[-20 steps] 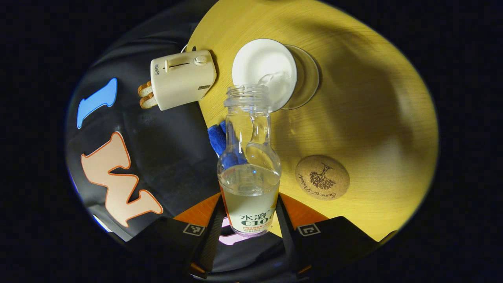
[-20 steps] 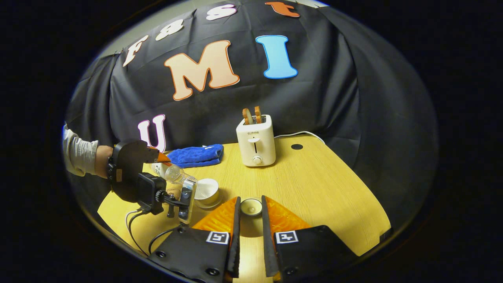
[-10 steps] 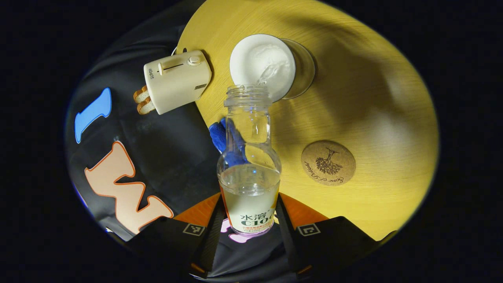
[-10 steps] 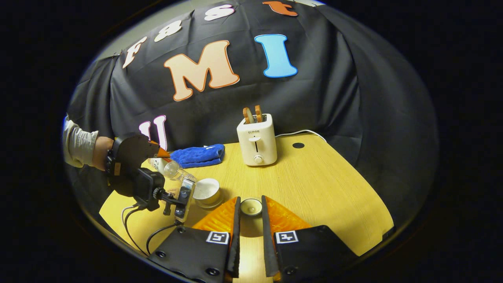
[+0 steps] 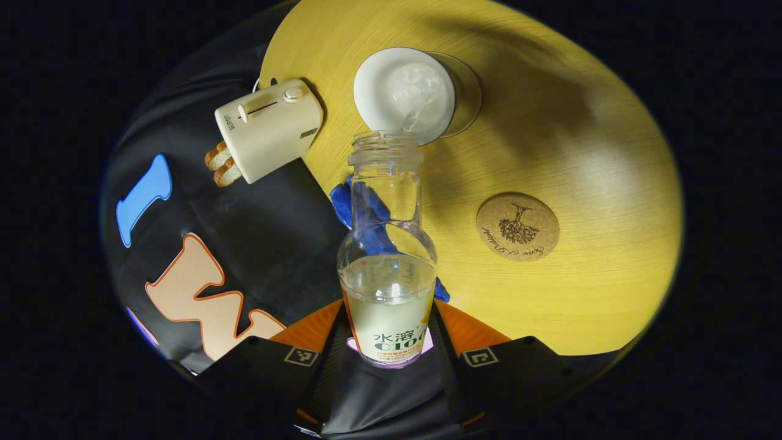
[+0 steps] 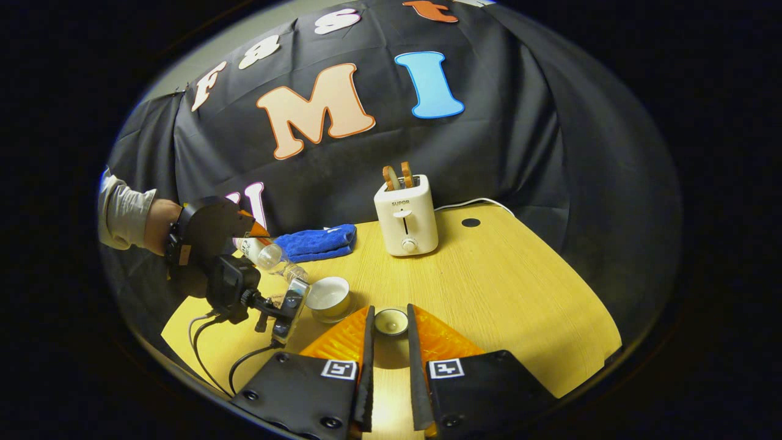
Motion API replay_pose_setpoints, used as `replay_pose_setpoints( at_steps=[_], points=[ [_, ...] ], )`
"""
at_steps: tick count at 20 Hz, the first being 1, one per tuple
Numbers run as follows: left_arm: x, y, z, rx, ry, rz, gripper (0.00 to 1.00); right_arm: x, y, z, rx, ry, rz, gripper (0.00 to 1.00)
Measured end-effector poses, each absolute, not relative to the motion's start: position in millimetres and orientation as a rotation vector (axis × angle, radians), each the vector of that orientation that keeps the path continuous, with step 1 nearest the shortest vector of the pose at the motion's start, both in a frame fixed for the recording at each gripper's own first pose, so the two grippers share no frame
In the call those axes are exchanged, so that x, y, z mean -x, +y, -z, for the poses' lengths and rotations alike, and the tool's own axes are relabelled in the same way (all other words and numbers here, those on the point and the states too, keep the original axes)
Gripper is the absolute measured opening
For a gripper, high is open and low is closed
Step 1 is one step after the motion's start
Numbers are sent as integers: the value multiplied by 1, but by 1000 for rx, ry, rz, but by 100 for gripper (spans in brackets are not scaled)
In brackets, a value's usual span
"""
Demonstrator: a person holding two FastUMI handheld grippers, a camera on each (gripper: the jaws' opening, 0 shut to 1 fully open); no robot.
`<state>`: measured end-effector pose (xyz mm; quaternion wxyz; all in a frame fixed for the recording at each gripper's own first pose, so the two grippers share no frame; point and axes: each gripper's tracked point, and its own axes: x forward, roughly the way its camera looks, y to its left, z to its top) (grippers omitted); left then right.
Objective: Open the teacup lid with one hand, grasp the water bottle and pour water into the teacup with the other hand; after pouring, place the water bottle on the coaster and then close the teacup lid.
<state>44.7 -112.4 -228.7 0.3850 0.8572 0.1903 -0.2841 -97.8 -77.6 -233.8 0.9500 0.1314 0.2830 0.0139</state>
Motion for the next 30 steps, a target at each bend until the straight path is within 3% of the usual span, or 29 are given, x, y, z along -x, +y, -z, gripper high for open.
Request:
replay_pose_setpoints(
  at_steps=[20, 24, 30],
  points=[
    [-43, -122, 224, -2234, 484, 739, 70, 99, -79, 237, -249, 587, -20, 27],
    [-36, -121, 235, -2117, 501, 779, 70, 95, -69, 235, -237, 591, -32, 29],
    [-12, -114, 265, -1727, 601, 811, 70, 90, -62, 232, -206, 609, -35, 29]
  ],
)
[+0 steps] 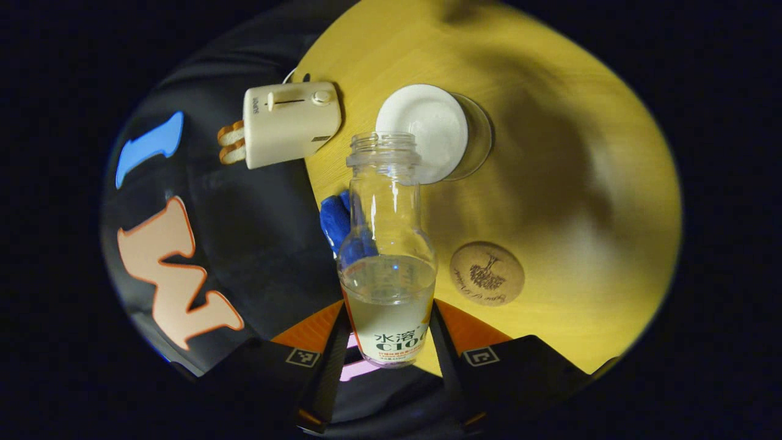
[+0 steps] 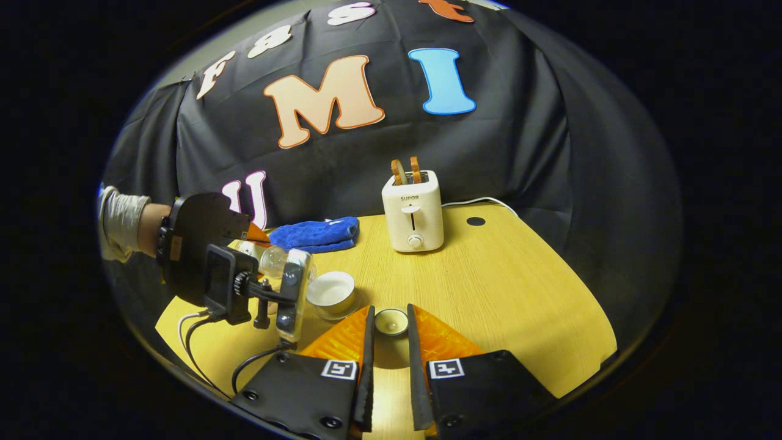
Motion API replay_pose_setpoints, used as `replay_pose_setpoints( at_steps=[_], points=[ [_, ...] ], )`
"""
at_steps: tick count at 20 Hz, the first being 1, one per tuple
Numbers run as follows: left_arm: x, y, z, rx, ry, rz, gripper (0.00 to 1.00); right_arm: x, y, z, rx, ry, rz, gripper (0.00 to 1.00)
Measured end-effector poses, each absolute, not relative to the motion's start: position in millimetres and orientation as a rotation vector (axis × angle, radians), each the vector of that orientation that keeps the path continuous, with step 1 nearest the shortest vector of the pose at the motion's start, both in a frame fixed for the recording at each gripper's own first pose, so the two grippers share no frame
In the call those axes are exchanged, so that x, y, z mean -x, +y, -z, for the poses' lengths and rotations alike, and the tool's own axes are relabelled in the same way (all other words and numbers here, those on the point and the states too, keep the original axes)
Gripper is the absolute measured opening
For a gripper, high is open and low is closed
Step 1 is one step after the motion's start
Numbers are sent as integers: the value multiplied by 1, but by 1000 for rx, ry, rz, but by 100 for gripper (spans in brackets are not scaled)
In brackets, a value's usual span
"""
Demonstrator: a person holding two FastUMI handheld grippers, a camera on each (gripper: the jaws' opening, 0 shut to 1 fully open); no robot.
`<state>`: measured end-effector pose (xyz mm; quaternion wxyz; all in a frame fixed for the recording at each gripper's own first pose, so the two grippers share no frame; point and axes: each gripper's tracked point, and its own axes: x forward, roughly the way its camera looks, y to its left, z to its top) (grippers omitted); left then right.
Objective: Open the teacup lid with one hand, grasp the water bottle and pour water into the teacup with the other hand; after pouring, place the water bottle on the coaster and then close the teacup lid.
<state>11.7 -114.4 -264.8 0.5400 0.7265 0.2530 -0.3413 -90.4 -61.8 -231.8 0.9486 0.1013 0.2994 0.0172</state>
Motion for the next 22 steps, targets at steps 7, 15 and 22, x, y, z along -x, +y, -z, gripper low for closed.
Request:
replay_pose_setpoints(
  at_steps=[7, 15, 22],
  points=[
    [4, -100, 283, -1376, 659, 755, 69, 78, -47, 221, -143, 609, -63, 27],
    [6, -104, 291, -1015, 650, 676, 69, 77, -25, 217, -96, 629, -103, 27],
    [1, -122, 285, -669, 556, 596, 69, 79, -13, 212, -80, 649, -121, 27]
  ],
)
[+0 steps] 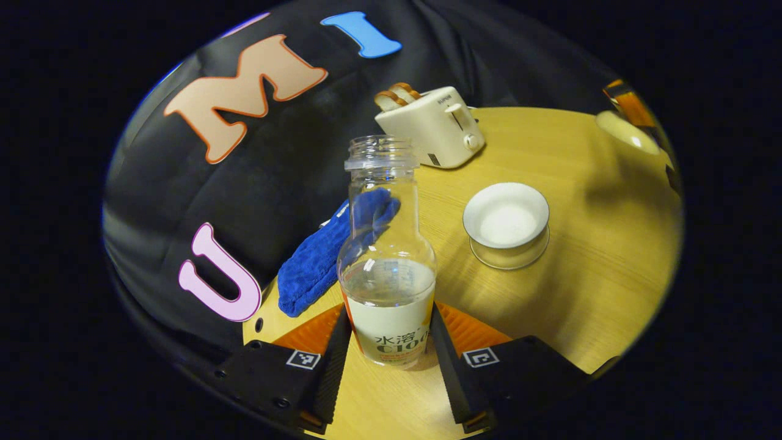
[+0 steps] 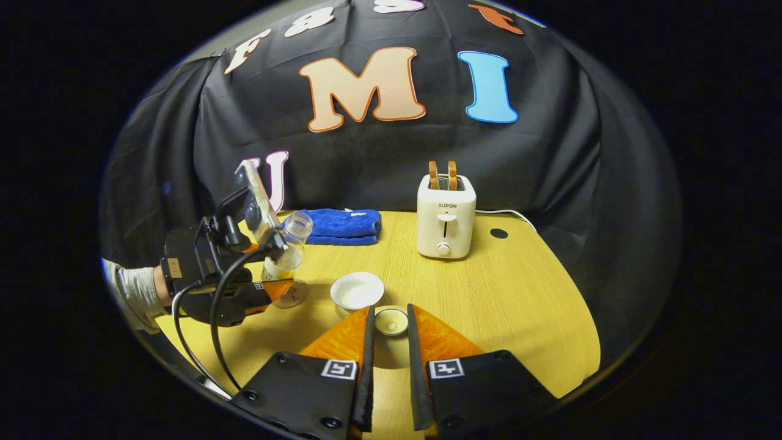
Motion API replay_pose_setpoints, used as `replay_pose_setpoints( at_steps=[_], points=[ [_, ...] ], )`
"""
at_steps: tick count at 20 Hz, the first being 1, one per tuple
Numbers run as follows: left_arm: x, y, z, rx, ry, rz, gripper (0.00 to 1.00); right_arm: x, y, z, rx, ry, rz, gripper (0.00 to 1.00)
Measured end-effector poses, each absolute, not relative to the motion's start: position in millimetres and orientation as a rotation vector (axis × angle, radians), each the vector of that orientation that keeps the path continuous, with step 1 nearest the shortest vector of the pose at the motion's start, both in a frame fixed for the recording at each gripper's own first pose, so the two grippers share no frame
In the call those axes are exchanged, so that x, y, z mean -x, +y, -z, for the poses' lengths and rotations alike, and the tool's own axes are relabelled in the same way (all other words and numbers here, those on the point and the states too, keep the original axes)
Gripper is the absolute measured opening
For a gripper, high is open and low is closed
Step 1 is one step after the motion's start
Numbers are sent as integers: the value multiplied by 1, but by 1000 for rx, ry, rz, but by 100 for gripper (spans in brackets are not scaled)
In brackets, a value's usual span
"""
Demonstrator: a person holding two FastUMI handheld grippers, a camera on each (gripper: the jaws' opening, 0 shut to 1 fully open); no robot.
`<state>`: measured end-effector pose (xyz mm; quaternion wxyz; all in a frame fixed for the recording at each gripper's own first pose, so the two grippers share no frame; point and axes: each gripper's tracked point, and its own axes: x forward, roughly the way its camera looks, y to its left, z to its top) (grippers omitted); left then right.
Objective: Open the teacup lid with one hand, grasp the water bottle and pour water into the teacup with the other hand; after pouring, place the water bottle on the coaster and then close the teacup lid.
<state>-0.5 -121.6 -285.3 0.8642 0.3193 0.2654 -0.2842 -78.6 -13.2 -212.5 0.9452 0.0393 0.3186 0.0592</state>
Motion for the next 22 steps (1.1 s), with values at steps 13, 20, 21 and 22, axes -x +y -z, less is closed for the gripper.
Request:
replay_pose_setpoints(
  at_steps=[13, 20, 21, 22],
  points=[
    [-12, -114, 289, -231, 481, 467, 70, 84, 17, 211, 15, 702, -173, 28],
    [-11, -105, 296, -163, 508, 442, 70, 80, 26, 208, 24, 702, -177, 31],
    [-12, -105, 297, -152, 506, 440, 70, 80, 26, 208, 25, 705, -177, 29],
    [-13, -106, 296, -134, 503, 436, 71, 81, 27, 208, 27, 705, -178, 27]
  ],
)
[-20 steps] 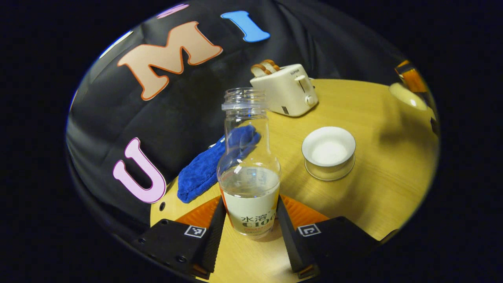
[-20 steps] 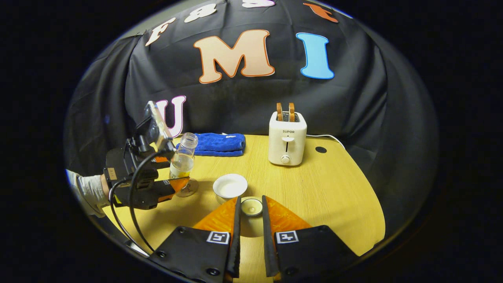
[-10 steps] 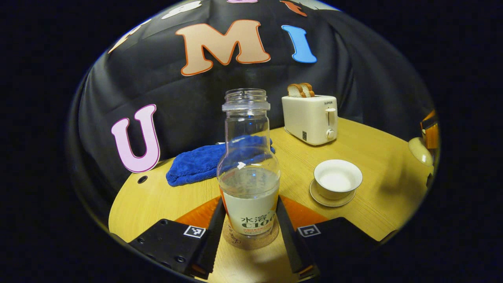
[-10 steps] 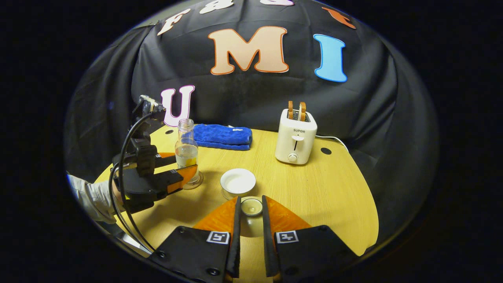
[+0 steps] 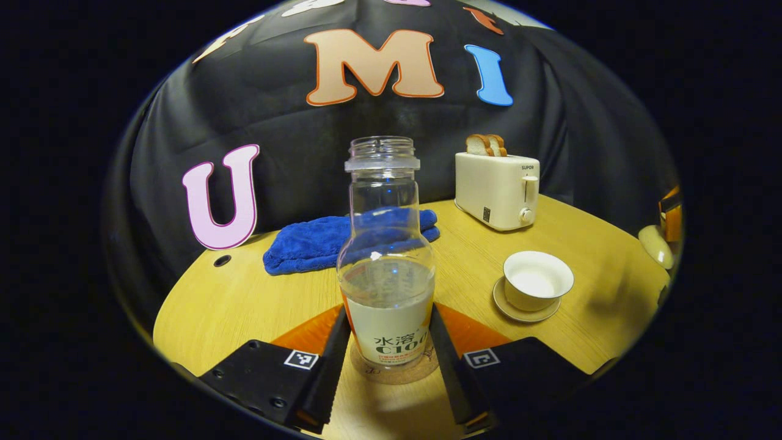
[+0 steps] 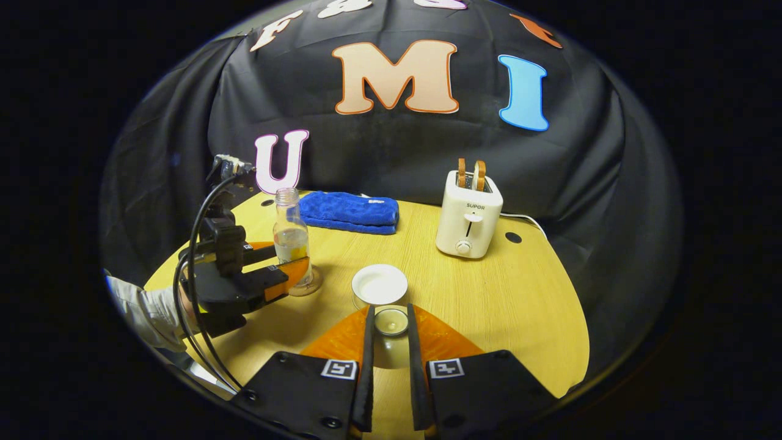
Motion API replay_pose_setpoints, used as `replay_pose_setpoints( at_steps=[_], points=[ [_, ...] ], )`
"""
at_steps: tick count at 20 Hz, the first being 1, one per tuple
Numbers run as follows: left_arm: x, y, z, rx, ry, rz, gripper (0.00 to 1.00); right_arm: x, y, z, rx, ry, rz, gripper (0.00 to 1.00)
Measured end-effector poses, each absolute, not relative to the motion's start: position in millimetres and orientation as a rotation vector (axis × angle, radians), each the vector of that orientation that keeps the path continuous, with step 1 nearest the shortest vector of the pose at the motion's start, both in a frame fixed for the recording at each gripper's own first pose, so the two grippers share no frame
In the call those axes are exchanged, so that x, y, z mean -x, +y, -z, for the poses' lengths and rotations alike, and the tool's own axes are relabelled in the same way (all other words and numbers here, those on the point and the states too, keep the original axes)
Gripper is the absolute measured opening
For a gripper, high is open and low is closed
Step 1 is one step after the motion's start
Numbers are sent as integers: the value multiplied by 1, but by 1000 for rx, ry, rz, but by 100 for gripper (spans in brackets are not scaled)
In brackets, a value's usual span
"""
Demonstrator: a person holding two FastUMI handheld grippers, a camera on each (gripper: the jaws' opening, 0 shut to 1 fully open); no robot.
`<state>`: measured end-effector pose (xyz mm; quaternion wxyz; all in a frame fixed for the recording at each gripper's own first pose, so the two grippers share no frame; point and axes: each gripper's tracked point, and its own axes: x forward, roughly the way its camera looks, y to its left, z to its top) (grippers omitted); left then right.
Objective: Open the teacup lid with one hand, grasp the water bottle and pour water into the teacup with the other hand; after pouring, place the water bottle on the coaster and then close the teacup lid.
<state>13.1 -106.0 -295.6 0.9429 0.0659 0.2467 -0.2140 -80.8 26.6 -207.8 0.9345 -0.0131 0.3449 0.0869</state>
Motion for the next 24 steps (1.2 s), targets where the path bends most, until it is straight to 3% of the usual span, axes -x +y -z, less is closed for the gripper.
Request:
replay_pose_setpoints(
  at_steps=[8, 9, 10, 13, 14, 17, 21, 24],
  points=[
    [-9, -101, 299, -103, 526, 420, 73, 78, 34, 204, 31, 698, -195, 31],
    [-6, -99, 301, -105, 535, 418, 74, 77, 35, 202, 32, 694, -199, 27],
    [-6, -99, 300, -103, 536, 420, 74, 77, 35, 202, 32, 692, -201, 31],
    [-5, -100, 298, -102, 536, 428, 75, 74, 38, 201, 28, 686, -207, 31],
    [-4, -101, 297, -102, 537, 433, 77, 73, 38, 200, 27, 684, -208, 27],
    [-2, -99, 293, -108, 533, 433, 97, 68, 39, 198, 19, 674, -211, 30],
    [0, -92, 278, -128, 504, 415, 94, 55, 41, 196, -2, 656, -218, 31],
    [7, -86, 263, -137, 483, 404, 97, 41, 44, 200, -29, 646, -223, 29]
  ],
)
